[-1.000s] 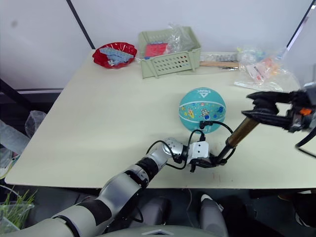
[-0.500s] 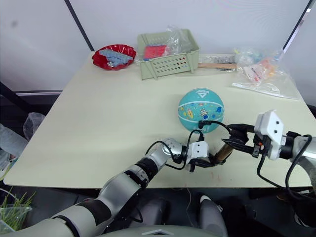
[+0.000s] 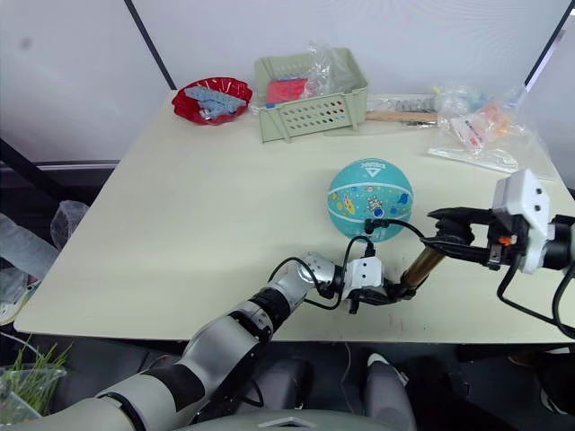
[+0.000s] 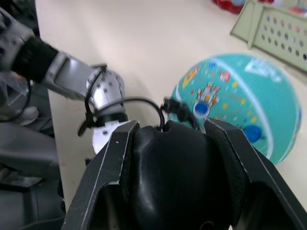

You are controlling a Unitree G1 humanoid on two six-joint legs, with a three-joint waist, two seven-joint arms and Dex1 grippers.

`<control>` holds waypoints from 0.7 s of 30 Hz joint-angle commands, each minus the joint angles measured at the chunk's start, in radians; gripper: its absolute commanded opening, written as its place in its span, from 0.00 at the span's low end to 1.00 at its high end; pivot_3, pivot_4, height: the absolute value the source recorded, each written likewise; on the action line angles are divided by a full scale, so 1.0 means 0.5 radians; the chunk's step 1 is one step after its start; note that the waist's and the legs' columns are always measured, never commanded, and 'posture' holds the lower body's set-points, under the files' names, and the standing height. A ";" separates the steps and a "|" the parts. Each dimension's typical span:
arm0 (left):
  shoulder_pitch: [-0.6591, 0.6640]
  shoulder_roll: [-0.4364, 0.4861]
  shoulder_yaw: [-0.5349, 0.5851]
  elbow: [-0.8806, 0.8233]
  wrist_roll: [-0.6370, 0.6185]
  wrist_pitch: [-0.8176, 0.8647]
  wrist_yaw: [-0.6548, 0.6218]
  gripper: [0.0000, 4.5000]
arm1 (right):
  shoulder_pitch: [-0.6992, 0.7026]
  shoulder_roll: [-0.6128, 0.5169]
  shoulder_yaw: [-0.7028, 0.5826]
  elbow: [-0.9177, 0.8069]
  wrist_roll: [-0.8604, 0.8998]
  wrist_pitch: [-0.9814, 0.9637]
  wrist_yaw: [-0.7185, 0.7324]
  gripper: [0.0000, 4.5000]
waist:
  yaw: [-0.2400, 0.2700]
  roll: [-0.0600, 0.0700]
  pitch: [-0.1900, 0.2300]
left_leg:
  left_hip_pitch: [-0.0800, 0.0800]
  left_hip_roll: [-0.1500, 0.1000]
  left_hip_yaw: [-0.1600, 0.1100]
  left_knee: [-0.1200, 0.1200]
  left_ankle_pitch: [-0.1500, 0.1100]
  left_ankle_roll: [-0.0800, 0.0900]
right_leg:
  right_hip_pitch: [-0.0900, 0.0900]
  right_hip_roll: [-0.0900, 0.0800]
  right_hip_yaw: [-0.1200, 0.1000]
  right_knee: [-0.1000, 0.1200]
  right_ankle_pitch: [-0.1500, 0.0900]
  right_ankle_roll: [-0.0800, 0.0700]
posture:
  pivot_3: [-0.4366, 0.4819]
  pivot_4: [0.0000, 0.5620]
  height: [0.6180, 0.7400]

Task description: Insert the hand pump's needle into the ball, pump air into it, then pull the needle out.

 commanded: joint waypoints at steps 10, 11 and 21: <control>0.056 0.060 -0.063 0.138 0.118 0.060 0.046 0.22 | -0.334 -0.227 -0.405 -0.021 0.382 0.333 -0.037 0.36 | -0.004 0.002 0.004 | 0.001 0.001 0.001 0.000 0.000 0.000 | 0.000 0.000 0.000 0.000 0.000 0.000 | 0.48 0.27 1.00; 0.062 0.057 -0.066 0.136 0.119 0.058 0.040 0.22 | -0.261 -0.204 -0.334 -0.062 0.306 0.303 -0.016 0.36 | -0.004 0.002 0.003 | 0.001 0.001 0.001 0.000 0.000 0.000 | 0.000 0.000 0.000 0.000 0.000 0.000 | 0.48 0.27 1.00; 0.075 0.064 -0.068 0.125 0.112 0.061 -0.010 0.22 | 0.149 0.203 0.229 -0.042 -0.230 -0.155 -0.031 0.36 | -0.015 -0.020 -0.012 | 0.009 0.003 0.001 -0.001 0.000 0.000 | 0.006 0.003 0.001 0.000 -0.004 0.006 | 0.48 0.27 1.00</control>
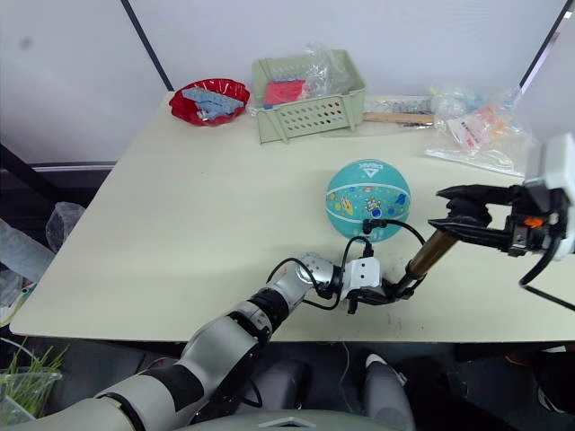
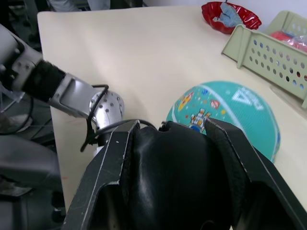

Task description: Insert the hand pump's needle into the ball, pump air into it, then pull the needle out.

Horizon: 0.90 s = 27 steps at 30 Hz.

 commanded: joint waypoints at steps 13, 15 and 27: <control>0.047 0.052 -0.060 0.120 0.102 0.082 -0.033 0.22 | 0.086 0.264 0.361 0.193 -0.375 -0.431 -0.007 0.36 | -0.002 -0.003 -0.007 | 0.002 0.002 -0.002 0.000 0.000 -0.001 | 0.000 0.004 0.000 0.000 0.003 -0.006 | 0.48 0.27 1.00; 0.044 0.052 -0.062 0.121 0.105 0.079 -0.029 0.22 | 0.050 0.190 0.233 0.141 -0.229 -0.330 0.037 0.36 | -0.001 0.003 -0.003 | 0.000 0.000 -0.001 0.000 0.000 0.000 | 0.000 0.003 0.001 0.000 0.004 -0.006 | 0.48 0.27 1.00; 0.045 0.042 -0.065 0.121 0.108 0.076 -0.035 0.22 | -0.170 -0.207 -0.363 0.068 0.241 0.179 0.064 0.36 | 0.005 0.012 0.007 | -0.008 -0.001 -0.002 -0.001 0.000 0.000 | -0.006 -0.001 -0.001 0.000 0.004 -0.007 | 0.48 0.27 1.00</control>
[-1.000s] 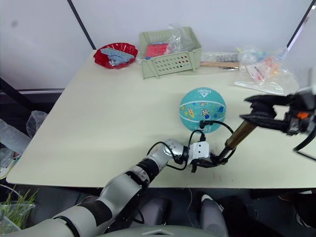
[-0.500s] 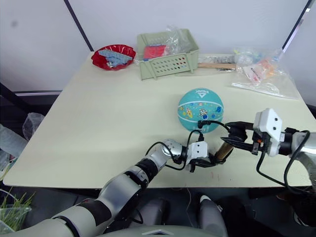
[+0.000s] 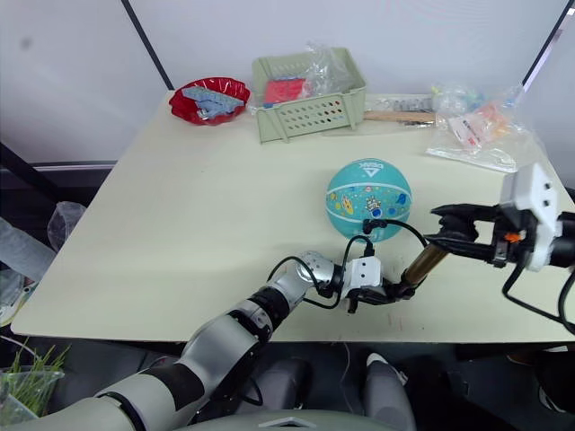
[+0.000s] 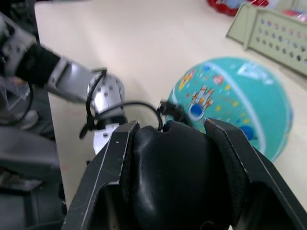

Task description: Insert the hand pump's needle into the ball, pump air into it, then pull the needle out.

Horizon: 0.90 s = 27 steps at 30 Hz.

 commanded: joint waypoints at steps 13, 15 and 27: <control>0.061 0.044 -0.063 0.120 0.105 0.072 -0.006 0.22 | -0.016 -0.017 -0.131 -0.074 0.057 0.144 -0.055 0.36 | -0.001 -0.005 -0.002 | 0.000 0.000 0.000 -0.002 0.000 0.000 | -0.001 -0.001 -0.001 -0.001 0.000 0.000 | 0.48 0.27 1.00; 0.061 0.047 -0.061 0.118 0.102 0.077 -0.008 0.22 | 0.057 0.092 -0.027 -0.097 -0.022 0.048 -0.087 0.36 | -0.002 -0.009 -0.004 | 0.002 0.000 0.001 -0.002 0.000 0.000 | 0.001 -0.001 0.000 -0.001 0.000 0.001 | 0.48 0.27 1.00; 0.069 0.038 -0.064 0.113 0.100 0.086 -0.006 0.22 | 0.305 0.400 0.595 0.039 -0.652 -0.482 -0.193 0.36 | -0.008 -0.020 -0.015 | 0.010 0.003 0.001 0.001 0.001 -0.001 | 0.006 0.004 0.001 0.001 -0.002 0.003 | 0.48 0.27 1.00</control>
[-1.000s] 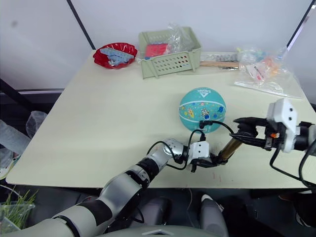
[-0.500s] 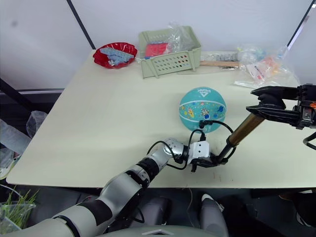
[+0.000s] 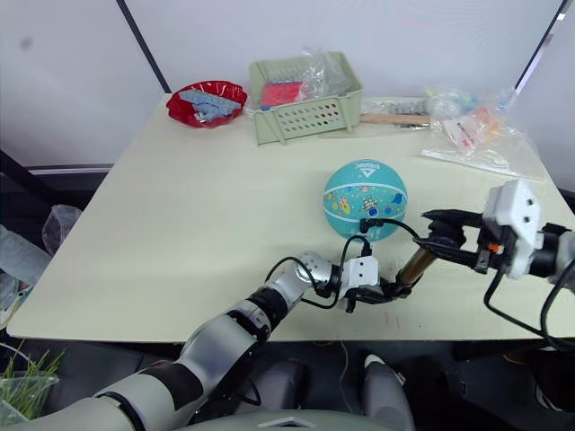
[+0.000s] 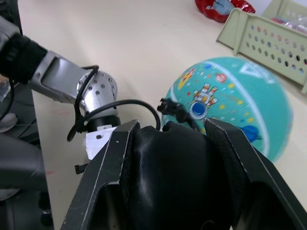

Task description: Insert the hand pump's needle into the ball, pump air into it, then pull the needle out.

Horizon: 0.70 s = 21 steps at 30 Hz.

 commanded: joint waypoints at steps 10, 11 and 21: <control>0.052 0.023 -0.064 0.094 0.100 0.075 -0.032 0.22 | 0.019 -0.028 -0.016 0.057 -0.031 -0.082 0.086 0.36 | 0.002 0.003 0.000 | -0.002 -0.002 -0.001 0.000 0.000 0.000 | -0.001 -0.001 0.000 0.000 0.001 -0.003 | 0.48 0.27 1.00; 0.052 0.023 -0.063 0.093 0.100 0.075 -0.033 0.22 | -0.011 -0.064 -0.078 0.047 0.025 -0.045 0.102 0.36 | 0.004 0.006 0.002 | -0.003 -0.002 -0.001 0.000 0.000 0.000 | -0.002 -0.001 0.000 0.000 0.001 -0.003 | 0.48 0.27 1.00; 0.049 0.024 -0.064 0.100 0.102 0.072 -0.040 0.22 | -0.255 -0.384 -0.509 0.044 0.472 0.369 0.216 0.36 | 0.010 0.022 0.015 | -0.009 -0.003 -0.001 -0.001 -0.001 0.001 | -0.005 -0.004 -0.001 -0.001 0.002 -0.003 | 0.48 0.27 1.00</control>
